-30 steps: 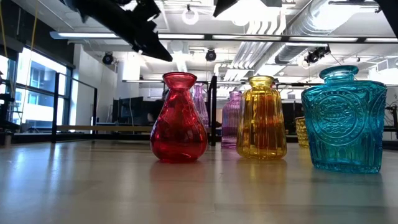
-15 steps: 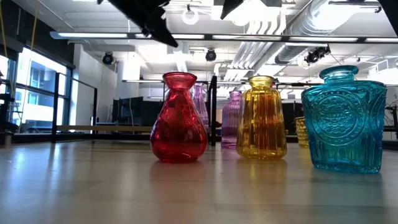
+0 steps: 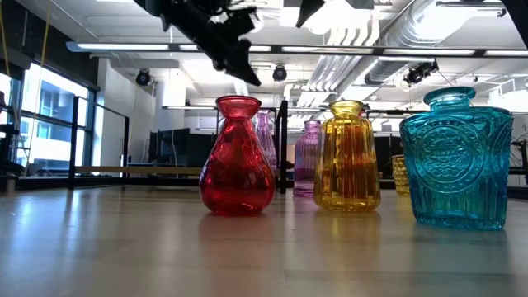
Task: Sort vases onto shelf
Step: Put the top left blue vase on the shelf
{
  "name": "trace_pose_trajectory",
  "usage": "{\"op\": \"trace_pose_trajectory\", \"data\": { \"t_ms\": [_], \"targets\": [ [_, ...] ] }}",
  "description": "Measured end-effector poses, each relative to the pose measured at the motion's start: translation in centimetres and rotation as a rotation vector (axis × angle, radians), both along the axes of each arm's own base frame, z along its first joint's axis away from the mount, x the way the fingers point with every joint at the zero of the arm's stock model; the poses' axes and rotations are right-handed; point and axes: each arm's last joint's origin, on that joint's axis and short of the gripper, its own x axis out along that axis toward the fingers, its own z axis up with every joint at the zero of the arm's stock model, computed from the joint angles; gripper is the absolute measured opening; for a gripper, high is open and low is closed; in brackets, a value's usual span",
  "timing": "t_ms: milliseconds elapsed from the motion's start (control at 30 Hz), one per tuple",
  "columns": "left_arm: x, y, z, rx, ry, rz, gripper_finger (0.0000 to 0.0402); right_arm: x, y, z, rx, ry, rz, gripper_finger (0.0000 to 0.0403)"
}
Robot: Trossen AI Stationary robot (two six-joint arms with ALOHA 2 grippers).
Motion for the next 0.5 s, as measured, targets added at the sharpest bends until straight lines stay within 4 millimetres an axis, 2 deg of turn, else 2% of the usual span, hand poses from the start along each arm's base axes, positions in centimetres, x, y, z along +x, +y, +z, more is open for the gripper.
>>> {"op": "trace_pose_trajectory", "data": {
  "t_ms": [233,500],
  "targets": [
    [0.7,0.2,-0.4,0.014,0.109,-0.049,0.0,0.0,0.0,0.0,-0.004,-0.004,0.002,0.0],
    [1.1,0.3,-0.6,0.009,0.141,-0.11,0.0,0.1,0.0,0.1,-0.005,-0.009,0.003,0.0]
  ]
}}
